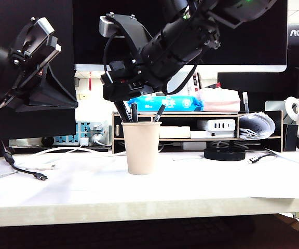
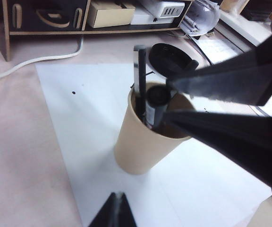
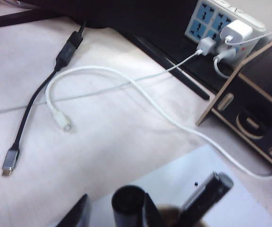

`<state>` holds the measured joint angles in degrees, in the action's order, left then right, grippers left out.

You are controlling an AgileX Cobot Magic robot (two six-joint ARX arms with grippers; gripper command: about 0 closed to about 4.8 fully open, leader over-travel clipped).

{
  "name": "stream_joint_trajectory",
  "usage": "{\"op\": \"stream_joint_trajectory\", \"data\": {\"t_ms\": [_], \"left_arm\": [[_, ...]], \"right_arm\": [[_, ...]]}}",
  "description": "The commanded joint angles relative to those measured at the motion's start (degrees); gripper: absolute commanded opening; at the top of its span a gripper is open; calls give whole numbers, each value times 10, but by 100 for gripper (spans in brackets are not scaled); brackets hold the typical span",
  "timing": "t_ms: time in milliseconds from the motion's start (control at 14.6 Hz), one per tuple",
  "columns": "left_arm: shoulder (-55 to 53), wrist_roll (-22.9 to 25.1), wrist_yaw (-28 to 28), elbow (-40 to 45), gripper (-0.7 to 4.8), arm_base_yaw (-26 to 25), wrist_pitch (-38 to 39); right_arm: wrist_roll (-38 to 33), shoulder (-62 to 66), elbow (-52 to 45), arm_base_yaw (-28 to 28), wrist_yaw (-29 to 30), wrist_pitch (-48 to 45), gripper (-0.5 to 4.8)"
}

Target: Pick up the marker from the paper cup and put it on the table.

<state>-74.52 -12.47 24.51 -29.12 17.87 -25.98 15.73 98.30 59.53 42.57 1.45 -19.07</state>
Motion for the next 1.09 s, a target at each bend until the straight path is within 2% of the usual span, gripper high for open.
{"op": "stream_joint_trajectory", "data": {"t_ms": [68, 342, 1093], "left_arm": [[1, 0, 4, -2, -5, 0, -10], [1, 0, 4, -2, -5, 0, -11], [1, 0, 3, -2, -5, 0, -21]], "right_arm": [[8, 12, 16, 0, -11, -21, 149], [10, 19, 26, 0, -31, -19, 149], [10, 19, 26, 1, -30, 14, 149]]}}
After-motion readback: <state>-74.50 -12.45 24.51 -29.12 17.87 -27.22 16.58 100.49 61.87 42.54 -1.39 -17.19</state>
